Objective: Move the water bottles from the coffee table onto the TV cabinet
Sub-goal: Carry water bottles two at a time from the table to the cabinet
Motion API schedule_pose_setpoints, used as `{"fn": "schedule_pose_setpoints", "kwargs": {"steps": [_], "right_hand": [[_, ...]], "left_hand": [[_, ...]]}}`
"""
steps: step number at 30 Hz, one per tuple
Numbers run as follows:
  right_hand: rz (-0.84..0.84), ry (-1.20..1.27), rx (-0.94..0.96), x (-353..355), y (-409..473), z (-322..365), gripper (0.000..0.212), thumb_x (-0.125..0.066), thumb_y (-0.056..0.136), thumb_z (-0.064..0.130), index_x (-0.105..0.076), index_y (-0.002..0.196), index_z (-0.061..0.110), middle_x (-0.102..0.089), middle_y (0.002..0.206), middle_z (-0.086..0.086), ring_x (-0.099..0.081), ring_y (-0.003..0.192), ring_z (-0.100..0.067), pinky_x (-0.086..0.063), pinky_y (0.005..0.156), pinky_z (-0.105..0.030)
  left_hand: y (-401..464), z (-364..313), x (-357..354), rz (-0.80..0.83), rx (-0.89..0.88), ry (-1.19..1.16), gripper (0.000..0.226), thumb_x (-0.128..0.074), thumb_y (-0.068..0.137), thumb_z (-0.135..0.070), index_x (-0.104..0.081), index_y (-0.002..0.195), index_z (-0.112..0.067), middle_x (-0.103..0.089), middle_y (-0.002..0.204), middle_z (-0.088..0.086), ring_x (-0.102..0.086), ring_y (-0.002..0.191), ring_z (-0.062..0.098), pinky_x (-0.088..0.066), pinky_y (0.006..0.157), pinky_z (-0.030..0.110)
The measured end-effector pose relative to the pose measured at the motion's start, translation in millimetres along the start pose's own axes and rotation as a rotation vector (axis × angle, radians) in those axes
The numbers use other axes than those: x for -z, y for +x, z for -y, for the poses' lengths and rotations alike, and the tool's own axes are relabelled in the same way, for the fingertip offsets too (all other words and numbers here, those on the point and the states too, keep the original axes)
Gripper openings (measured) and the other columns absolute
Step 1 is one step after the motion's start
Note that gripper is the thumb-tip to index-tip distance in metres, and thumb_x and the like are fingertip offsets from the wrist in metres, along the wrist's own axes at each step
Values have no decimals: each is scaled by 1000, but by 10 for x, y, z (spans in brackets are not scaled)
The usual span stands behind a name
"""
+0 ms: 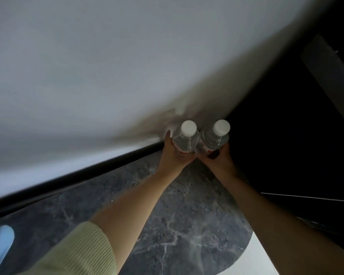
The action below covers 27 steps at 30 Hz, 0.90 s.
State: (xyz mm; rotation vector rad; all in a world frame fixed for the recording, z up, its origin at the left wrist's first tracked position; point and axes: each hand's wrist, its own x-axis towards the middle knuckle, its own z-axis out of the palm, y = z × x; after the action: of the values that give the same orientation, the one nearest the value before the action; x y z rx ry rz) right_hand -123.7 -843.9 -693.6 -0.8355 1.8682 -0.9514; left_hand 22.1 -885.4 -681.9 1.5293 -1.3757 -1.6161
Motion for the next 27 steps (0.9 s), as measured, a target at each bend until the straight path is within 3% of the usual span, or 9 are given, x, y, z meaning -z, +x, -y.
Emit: {"fn": "schedule_pose_setpoints", "kwargs": {"steps": [2,5,8,11,14,18,22,24,27], "right_hand": [[0,-62,-33,93,-92,32,104,-84,70,19,-19,151,21,-35,153,-3,-35,140,-21,-33,114,-44],[3,-195,-63,243,-310,141,105,-82,74,22,-13,153,24,-26,157,-4,-28,143,-22,-28,114,-36],[1,-342,-62,394,-571,324,94,-76,81,26,-16,153,19,-22,158,-6,-27,143,-24,-27,112,-33],[-74,-404,-8,548,-805,545,79,-71,85,29,-27,149,14,-31,154,-10,-34,139,-26,-31,111,-35],[-160,-473,61,693,-1091,962,74,-69,86,38,-32,147,17,-37,151,-7,-38,136,-26,-36,110,-40],[-155,-639,52,882,-1467,1567,68,-62,88,47,-36,144,20,-40,148,-5,-41,133,-28,-37,108,-45],[31,-905,-79,1009,-1802,2091,51,-47,97,47,-43,139,18,-48,138,-8,-47,126,-31,-24,113,-56],[35,-1010,-53,995,-2053,2320,48,-42,99,45,-45,137,17,-50,135,-9,-47,125,-32,-19,114,-59],[28,-1122,0,925,-2343,2543,47,-40,99,43,-44,138,17,-49,136,-9,-44,127,-33,-17,113,-60]], "left_hand": [[-68,-4,68,42,56,37,123,-88,59,-36,-8,151,-30,-40,150,-2,-42,135,12,-39,111,43],[-229,-134,194,80,104,133,125,-86,54,-49,-7,150,-37,-30,155,-2,-33,141,15,-34,114,46],[-487,-462,304,141,108,259,97,-81,74,-33,-20,149,-22,-41,147,1,-41,135,17,-36,104,26],[-705,-735,360,128,79,405,66,-72,84,-25,-37,139,-15,-53,134,4,-50,125,19,-37,87,22],[-911,-1039,480,68,20,501,65,-72,84,-33,-40,137,-12,-53,133,4,-51,123,22,-40,86,25],[-1186,-1496,691,21,-84,608,70,-73,78,-47,-43,134,-16,-54,131,6,-55,117,27,-50,94,42],[-1524,-1978,835,68,-113,678,48,-63,87,-44,-51,121,-12,-57,120,6,-56,109,25,-45,87,36],[-1777,-2151,926,113,-152,712,38,-63,88,-43,-53,110,-14,-57,110,5,-56,101,24,-46,85,37],[-2044,-2286,1051,144,-182,787,42,-63,86,-46,-53,110,-13,-58,106,4,-56,97,24,-46,79,36]]}}
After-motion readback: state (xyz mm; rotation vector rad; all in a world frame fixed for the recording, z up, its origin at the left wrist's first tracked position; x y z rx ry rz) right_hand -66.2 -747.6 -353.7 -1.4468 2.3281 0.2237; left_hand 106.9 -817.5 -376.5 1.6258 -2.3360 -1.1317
